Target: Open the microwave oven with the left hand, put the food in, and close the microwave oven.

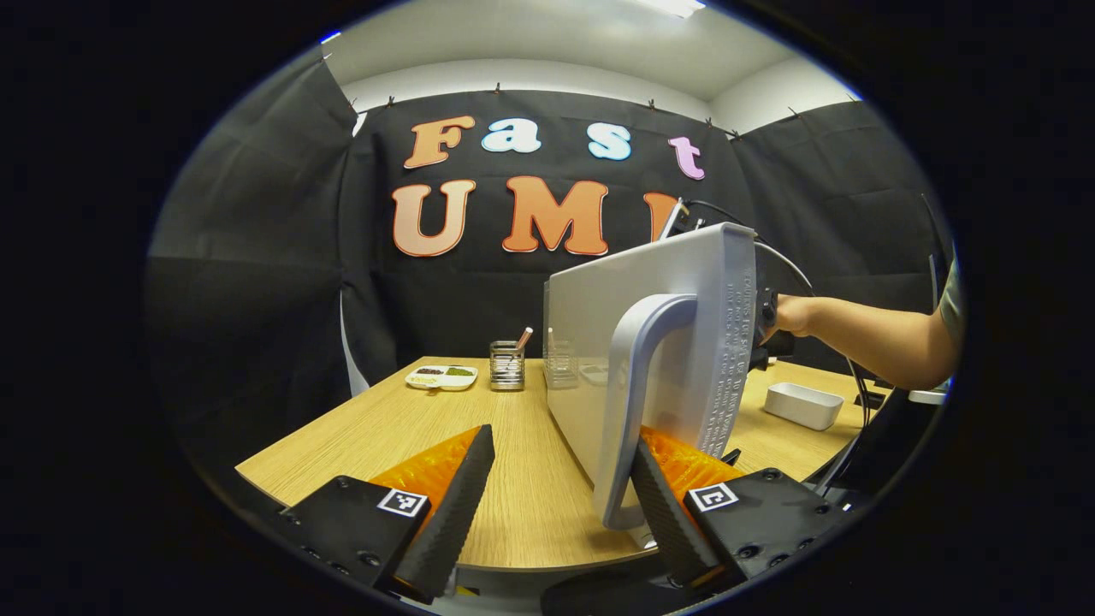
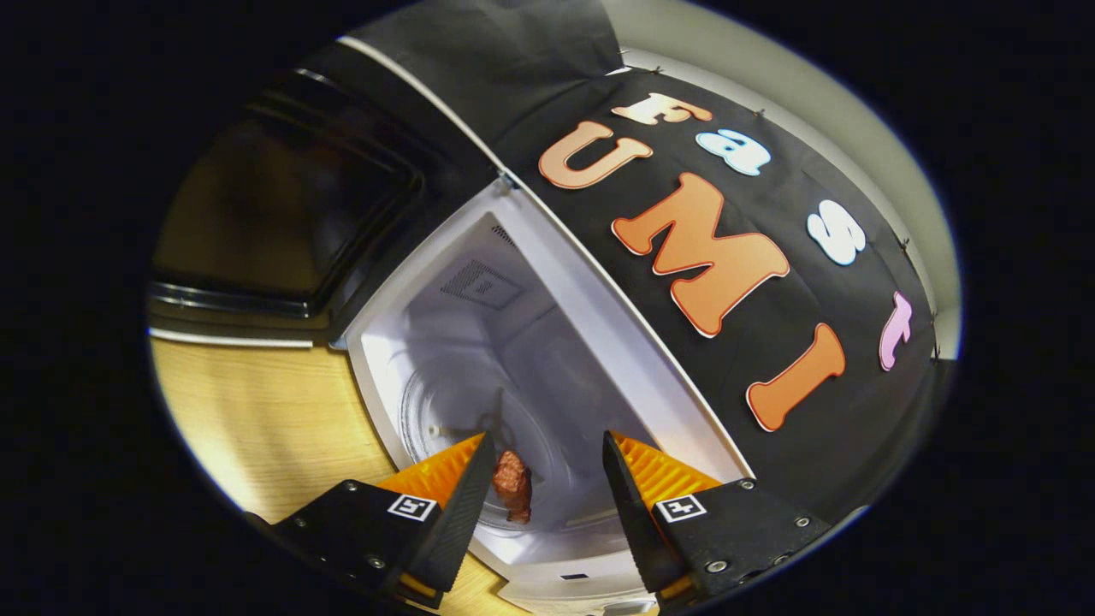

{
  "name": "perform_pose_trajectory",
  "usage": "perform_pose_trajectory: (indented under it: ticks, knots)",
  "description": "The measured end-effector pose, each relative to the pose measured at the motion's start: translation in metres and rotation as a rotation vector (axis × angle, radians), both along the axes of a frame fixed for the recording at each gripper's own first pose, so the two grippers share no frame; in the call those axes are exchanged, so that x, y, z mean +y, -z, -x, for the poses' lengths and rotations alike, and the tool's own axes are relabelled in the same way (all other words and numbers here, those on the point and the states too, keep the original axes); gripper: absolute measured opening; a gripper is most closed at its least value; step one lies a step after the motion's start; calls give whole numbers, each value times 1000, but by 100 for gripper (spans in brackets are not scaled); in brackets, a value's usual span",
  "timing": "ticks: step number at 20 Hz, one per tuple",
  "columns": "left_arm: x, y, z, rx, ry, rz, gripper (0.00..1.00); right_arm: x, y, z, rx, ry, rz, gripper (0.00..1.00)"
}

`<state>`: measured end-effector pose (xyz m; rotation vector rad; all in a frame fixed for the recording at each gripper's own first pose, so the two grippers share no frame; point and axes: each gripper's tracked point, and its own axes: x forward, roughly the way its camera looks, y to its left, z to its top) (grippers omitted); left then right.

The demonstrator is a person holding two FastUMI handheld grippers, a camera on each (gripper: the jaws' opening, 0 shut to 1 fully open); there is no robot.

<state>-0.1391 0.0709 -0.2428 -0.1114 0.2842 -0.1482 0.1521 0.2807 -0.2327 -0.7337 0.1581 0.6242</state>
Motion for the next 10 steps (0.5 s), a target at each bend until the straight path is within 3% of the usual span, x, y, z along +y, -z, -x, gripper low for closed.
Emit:
perform_pose_trajectory:
  ticks: [2,6,10]
  knots:
    - [0,-1,0,0,-4,-2,95,-1,-3,3,60,13,-78,74]
    - [-4,0,0,-1,-2,-7,95,-6,12,-1,43,45,14,72]
    - [-3,-1,1,3,-8,-12,95,-15,-6,13,60,49,-62,72]
